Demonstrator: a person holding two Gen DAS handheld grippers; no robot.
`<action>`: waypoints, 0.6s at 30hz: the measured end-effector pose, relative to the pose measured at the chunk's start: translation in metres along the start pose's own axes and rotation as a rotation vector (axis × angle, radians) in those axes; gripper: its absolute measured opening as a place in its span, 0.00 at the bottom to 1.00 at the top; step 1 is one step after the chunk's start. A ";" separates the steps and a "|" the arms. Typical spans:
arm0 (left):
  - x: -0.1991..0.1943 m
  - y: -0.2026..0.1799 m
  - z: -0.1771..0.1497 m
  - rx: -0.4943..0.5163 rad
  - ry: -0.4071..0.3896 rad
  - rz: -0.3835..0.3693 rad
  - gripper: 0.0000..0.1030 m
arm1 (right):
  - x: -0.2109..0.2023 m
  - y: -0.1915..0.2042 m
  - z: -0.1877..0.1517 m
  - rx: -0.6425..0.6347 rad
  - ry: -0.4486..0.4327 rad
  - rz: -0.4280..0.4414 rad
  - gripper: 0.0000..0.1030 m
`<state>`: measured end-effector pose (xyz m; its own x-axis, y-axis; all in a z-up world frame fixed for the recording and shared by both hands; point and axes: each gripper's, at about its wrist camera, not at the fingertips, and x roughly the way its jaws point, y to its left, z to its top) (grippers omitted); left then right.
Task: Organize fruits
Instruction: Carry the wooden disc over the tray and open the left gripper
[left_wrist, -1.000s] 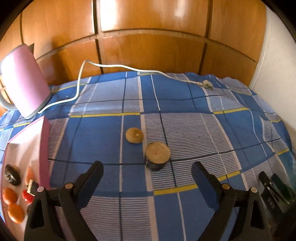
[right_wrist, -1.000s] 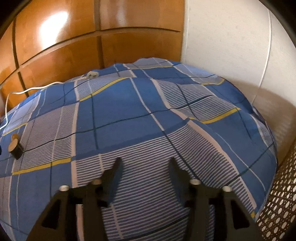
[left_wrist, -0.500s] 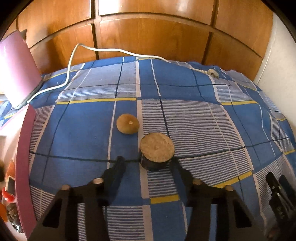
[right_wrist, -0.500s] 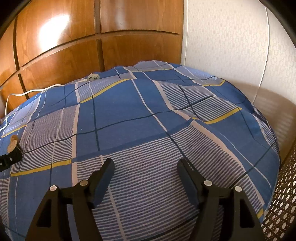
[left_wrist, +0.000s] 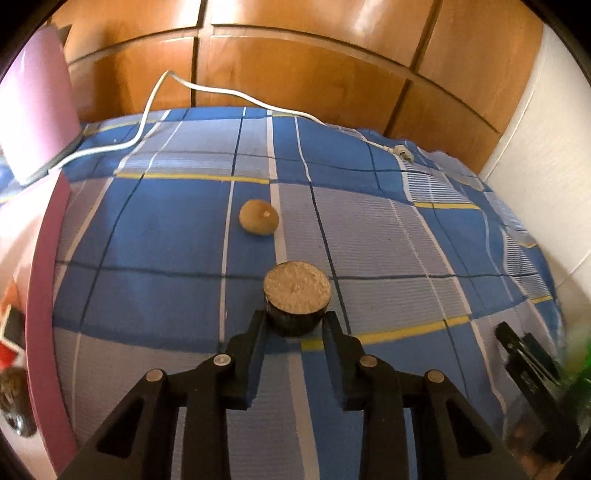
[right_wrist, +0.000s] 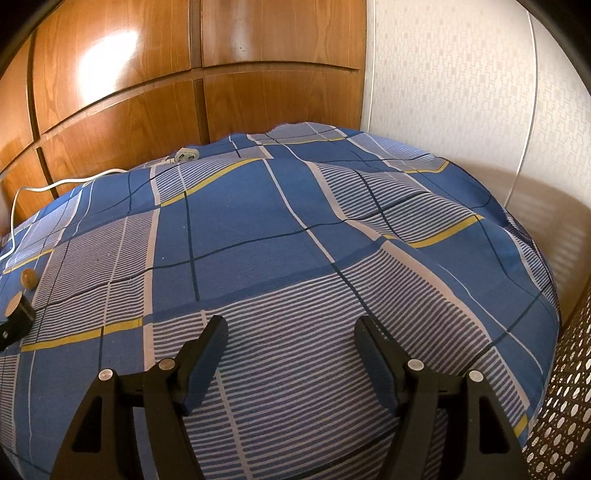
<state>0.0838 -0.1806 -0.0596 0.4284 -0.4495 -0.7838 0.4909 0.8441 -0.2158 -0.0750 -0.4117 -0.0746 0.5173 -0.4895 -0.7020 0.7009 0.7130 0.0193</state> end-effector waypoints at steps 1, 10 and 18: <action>-0.003 0.002 -0.002 -0.007 0.001 -0.006 0.29 | 0.000 0.000 0.000 0.000 0.000 0.000 0.70; -0.033 0.009 -0.020 -0.020 -0.017 -0.035 0.28 | 0.000 0.000 0.000 -0.003 -0.002 0.004 0.71; -0.043 0.012 -0.024 0.006 -0.018 -0.030 0.28 | 0.000 0.001 0.000 -0.003 -0.002 0.003 0.71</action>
<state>0.0530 -0.1443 -0.0426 0.4271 -0.4803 -0.7661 0.5081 0.8283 -0.2360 -0.0750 -0.4109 -0.0748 0.5204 -0.4886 -0.7003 0.6979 0.7160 0.0191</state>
